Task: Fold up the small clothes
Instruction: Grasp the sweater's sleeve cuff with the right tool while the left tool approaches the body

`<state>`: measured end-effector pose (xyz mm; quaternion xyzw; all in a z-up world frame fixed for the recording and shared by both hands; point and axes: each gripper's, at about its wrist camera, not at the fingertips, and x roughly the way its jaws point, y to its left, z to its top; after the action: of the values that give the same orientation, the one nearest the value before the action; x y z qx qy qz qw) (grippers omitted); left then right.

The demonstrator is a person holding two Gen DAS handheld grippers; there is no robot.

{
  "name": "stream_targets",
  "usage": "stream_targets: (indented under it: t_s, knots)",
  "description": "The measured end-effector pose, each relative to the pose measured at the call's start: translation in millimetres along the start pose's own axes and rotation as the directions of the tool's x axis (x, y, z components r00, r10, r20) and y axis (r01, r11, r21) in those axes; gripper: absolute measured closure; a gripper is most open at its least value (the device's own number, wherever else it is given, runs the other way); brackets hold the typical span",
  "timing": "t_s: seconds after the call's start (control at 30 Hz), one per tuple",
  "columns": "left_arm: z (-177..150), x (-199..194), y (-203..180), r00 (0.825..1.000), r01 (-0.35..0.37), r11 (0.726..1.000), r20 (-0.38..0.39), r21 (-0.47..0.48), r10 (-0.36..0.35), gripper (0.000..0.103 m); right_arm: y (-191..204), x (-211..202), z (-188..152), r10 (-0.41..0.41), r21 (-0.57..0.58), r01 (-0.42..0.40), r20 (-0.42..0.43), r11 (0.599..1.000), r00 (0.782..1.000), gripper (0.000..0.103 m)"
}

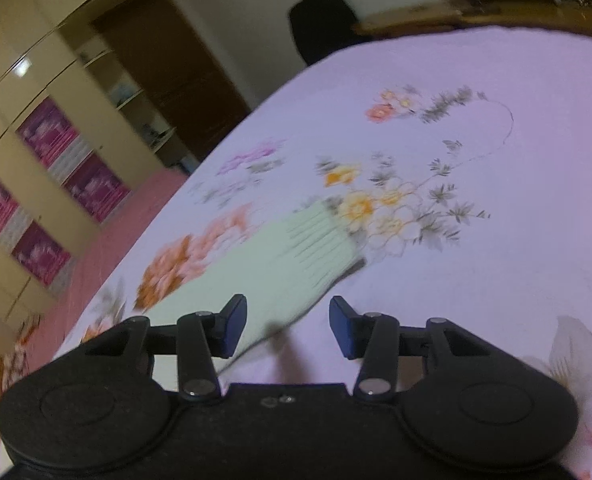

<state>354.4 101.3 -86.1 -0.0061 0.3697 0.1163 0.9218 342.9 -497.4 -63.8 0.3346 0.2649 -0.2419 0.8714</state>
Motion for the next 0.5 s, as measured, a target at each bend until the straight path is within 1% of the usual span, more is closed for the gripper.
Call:
stream_targets:
  t_s: [0.13, 0.23, 0.3, 0.4, 0.43, 0.47, 0.5]
  knots:
    - [4.1, 12.9, 1.7, 1.000, 0.003, 1.000, -0.014, -0.012, -0.003, 0.000, -8.5, 19.8, 8.8, -0.007, 0.045, 0.008, -0.017, 0.999, 1.000, 0.067]
    - [6.1, 20.4, 5.4, 1.000, 0.014, 1.000, -0.021, -0.026, -0.015, 0.000, -8.6, 25.1, 10.2, -0.012, 0.036, 0.012, -0.007, 0.999, 1.000, 0.074]
    - [7.8, 24.4, 8.5, 0.999, 0.024, 0.999, -0.023, -0.035, -0.025, 0.000, -7.4, 29.1, 11.1, -0.026, 0.020, 0.026, -0.002, 0.999, 1.000, 0.084]
    - [11.2, 29.7, 15.6, 0.998, 0.046, 0.998, -0.041, -0.043, -0.048, 0.000, -7.5, 33.4, 14.1, -0.038, 0.015, 0.038, -0.003, 0.999, 0.999, 0.093]
    - [12.1, 30.4, 17.7, 0.997, 0.055, 0.998, -0.045, -0.040, -0.057, 0.000, -6.5, 34.4, 15.2, -0.040, 0.009, 0.040, -0.005, 0.999, 0.999, 0.097]
    - [13.2, 31.1, 20.6, 0.996, 0.067, 0.997, -0.050, -0.039, -0.069, 0.000, -0.9, 33.5, 15.6, -0.051, -0.020, 0.051, 0.003, 0.999, 0.999, 0.098]
    - [13.8, 31.8, 23.1, 0.995, 0.081, 0.996, -0.056, -0.039, -0.083, 0.000, 8.8, 29.9, 14.4, -0.053, -0.073, 0.055, 0.023, 0.996, 0.998, 0.098]
